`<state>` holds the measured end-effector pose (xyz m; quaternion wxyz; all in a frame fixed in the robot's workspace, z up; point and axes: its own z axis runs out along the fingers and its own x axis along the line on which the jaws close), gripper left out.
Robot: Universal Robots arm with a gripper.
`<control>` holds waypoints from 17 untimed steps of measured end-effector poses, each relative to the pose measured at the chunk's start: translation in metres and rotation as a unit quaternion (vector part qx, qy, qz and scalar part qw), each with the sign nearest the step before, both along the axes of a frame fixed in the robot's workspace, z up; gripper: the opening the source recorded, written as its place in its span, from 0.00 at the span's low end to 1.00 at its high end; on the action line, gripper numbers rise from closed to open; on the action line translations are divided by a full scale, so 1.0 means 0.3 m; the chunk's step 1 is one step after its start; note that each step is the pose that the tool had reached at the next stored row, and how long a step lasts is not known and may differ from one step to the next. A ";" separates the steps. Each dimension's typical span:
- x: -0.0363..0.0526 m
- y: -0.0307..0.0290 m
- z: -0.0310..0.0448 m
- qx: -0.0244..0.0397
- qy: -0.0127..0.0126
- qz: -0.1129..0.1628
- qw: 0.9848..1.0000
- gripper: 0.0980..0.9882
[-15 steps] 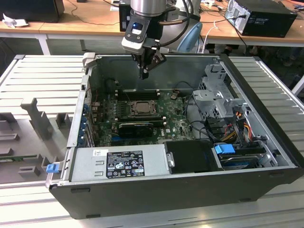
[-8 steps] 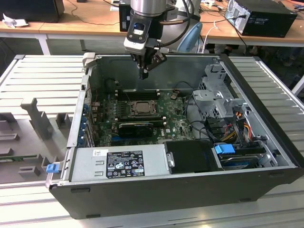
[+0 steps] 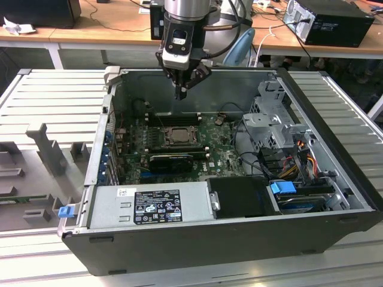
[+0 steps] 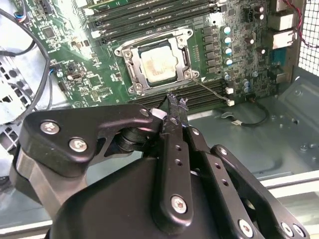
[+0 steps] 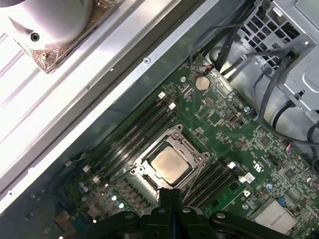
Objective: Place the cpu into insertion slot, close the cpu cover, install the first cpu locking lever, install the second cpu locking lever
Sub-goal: 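Install the first cpu locking lever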
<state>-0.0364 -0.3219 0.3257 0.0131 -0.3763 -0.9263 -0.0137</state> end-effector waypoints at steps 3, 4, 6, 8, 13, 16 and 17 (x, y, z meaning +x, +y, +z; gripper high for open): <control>0.000 0.000 0.000 0.000 0.000 0.012 1.000 0.01; 0.000 0.000 0.000 0.000 0.000 0.018 1.000 0.01; 0.000 0.000 0.000 0.000 0.000 0.025 1.000 0.01; 0.000 0.000 0.000 0.000 0.000 0.032 0.999 0.01; 0.000 0.000 0.000 0.000 0.000 0.046 0.999 0.01; 0.000 0.000 0.000 0.000 0.000 0.057 0.998 0.01; 0.000 0.000 0.000 0.000 0.000 0.059 0.998 0.01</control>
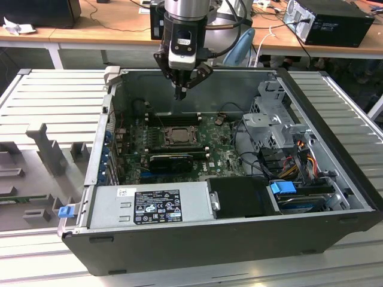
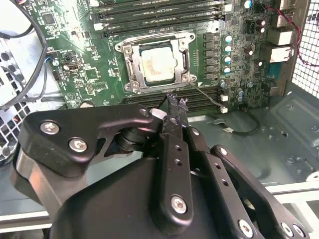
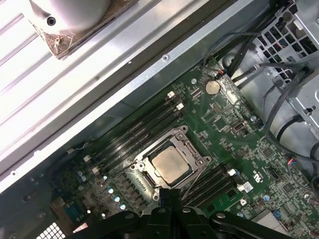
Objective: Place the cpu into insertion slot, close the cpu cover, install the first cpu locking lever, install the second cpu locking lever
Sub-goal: 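Install the first cpu locking lever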
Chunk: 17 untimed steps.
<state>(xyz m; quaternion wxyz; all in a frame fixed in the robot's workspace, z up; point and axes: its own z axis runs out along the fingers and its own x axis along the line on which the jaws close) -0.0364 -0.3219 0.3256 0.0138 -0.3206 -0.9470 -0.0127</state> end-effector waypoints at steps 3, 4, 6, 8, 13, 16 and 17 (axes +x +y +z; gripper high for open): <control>0.000 0.000 0.000 0.000 0.000 0.017 1.000 0.01; 0.000 0.000 0.000 0.000 0.000 0.027 1.000 0.01; 0.000 0.000 0.000 0.000 0.000 0.035 0.999 0.01; 0.000 0.000 0.000 0.000 0.000 0.042 0.999 0.01; 0.000 0.000 0.000 0.000 0.000 0.061 0.998 0.01; 0.000 0.000 0.000 0.000 0.000 0.077 0.997 0.01; 0.000 0.000 0.000 0.000 0.000 0.081 0.997 0.01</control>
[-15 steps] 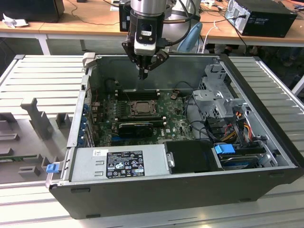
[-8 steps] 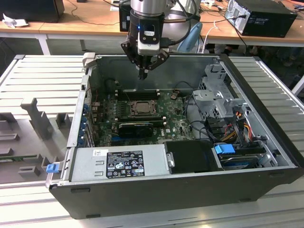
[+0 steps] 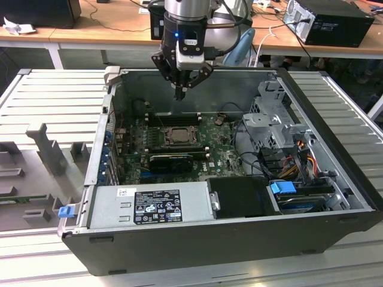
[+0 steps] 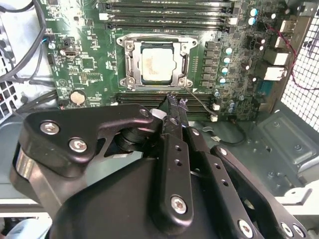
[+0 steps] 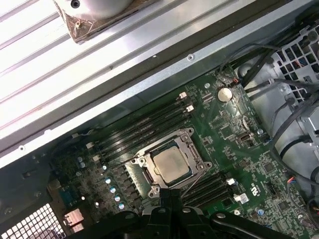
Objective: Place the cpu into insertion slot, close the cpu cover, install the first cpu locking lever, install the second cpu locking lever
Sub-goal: 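Install the first cpu locking lever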
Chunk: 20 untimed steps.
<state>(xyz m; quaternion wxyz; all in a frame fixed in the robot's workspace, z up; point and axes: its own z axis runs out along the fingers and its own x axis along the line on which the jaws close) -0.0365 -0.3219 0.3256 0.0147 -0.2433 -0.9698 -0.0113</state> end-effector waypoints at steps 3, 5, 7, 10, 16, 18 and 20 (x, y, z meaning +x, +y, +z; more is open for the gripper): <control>0.000 0.000 0.000 0.000 0.000 0.016 1.000 0.01; 0.000 0.000 0.000 0.000 0.000 0.026 1.000 0.01; 0.000 0.000 0.000 0.000 0.000 0.033 0.999 0.01; 0.000 0.000 0.000 0.000 0.000 0.047 0.999 0.01; 0.000 0.000 0.000 0.000 0.000 0.091 0.996 0.01; 0.000 0.000 0.000 0.000 0.000 0.104 0.995 0.01; 0.000 0.000 0.000 0.000 0.000 0.112 0.994 0.01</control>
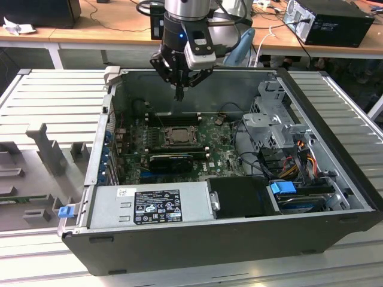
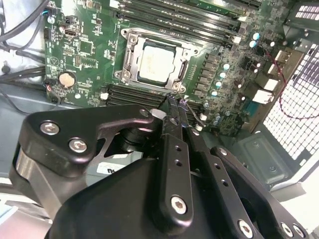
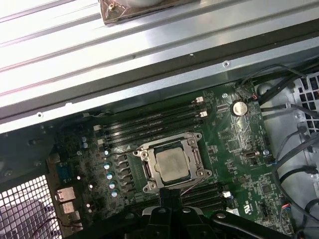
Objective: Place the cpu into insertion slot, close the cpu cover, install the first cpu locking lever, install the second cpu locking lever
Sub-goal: 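Install the first cpu locking lever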
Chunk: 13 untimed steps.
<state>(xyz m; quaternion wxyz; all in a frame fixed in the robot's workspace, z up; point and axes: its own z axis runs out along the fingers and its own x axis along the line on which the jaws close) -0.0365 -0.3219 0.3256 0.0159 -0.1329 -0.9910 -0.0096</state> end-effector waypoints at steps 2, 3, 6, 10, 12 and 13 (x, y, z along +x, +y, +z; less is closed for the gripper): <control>0.000 0.000 0.000 0.000 0.000 0.010 1.000 0.01; 0.000 0.000 0.000 0.000 0.000 0.013 1.000 0.01; 0.000 0.000 0.000 0.000 0.000 0.031 1.000 0.01; 0.000 0.000 0.000 0.000 0.000 0.046 0.999 0.01; 0.000 0.000 0.000 0.000 0.000 0.054 0.999 0.01; 0.000 0.000 0.000 0.000 0.000 0.057 0.998 0.01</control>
